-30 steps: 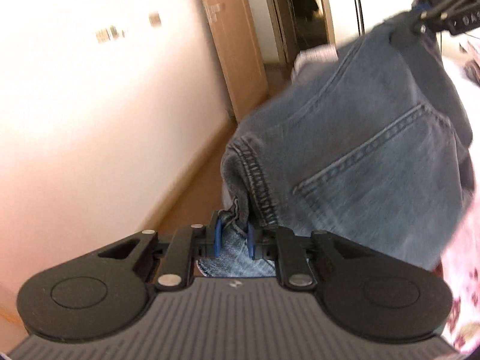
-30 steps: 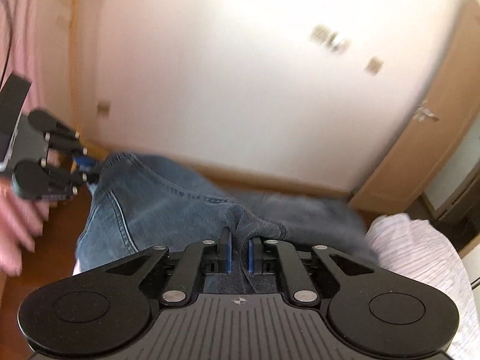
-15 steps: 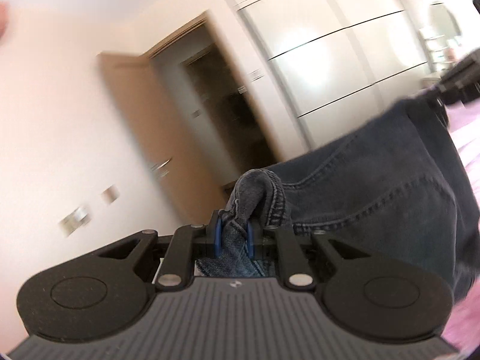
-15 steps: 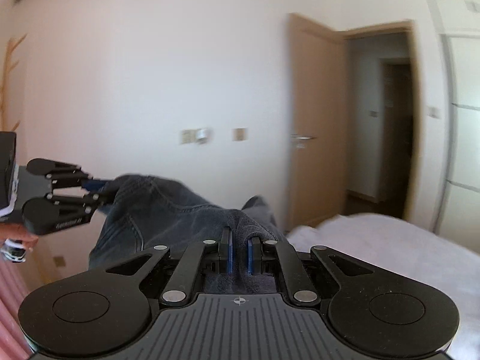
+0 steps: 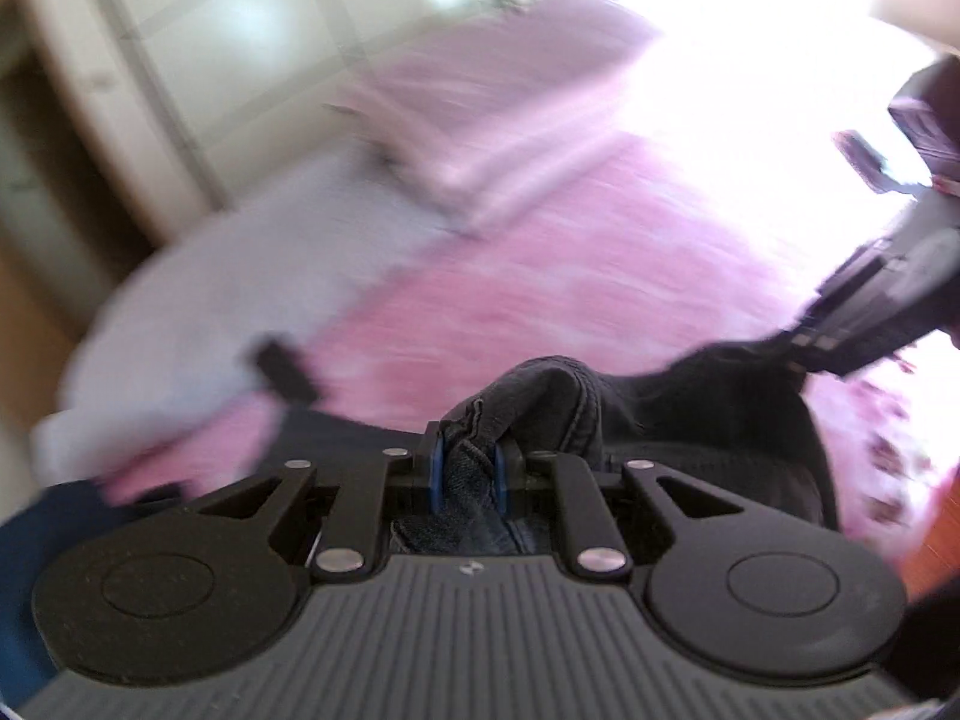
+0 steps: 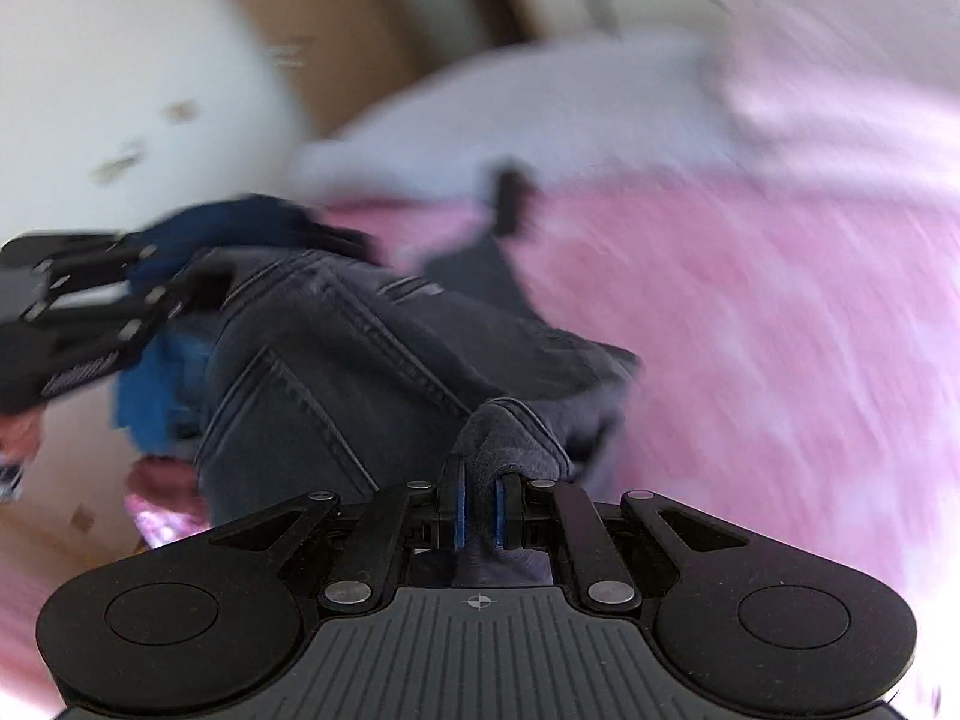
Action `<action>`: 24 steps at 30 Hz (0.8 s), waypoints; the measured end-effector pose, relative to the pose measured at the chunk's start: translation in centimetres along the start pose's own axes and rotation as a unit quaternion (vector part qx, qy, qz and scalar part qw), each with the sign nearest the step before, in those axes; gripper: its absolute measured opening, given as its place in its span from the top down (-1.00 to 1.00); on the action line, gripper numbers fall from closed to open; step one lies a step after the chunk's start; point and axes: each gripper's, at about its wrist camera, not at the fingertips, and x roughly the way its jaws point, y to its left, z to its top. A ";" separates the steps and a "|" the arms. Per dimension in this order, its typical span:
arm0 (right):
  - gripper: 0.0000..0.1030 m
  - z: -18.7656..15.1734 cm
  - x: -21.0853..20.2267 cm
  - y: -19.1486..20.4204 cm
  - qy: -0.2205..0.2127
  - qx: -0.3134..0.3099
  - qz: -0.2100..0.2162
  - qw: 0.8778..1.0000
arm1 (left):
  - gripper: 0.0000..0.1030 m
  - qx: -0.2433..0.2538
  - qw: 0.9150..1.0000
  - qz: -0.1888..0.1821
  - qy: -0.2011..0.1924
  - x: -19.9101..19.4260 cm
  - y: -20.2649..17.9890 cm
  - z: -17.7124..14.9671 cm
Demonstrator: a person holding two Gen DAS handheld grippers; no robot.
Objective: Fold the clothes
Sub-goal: 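Lift the dark grey jeans with both grippers and lay them on the bed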
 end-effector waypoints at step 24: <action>-0.26 -8.8 -14.8 -17.6 -0.099 0.284 -0.212 0.930 | 0.17 0.038 0.979 -0.193 -0.051 5.7 -12.9 7.7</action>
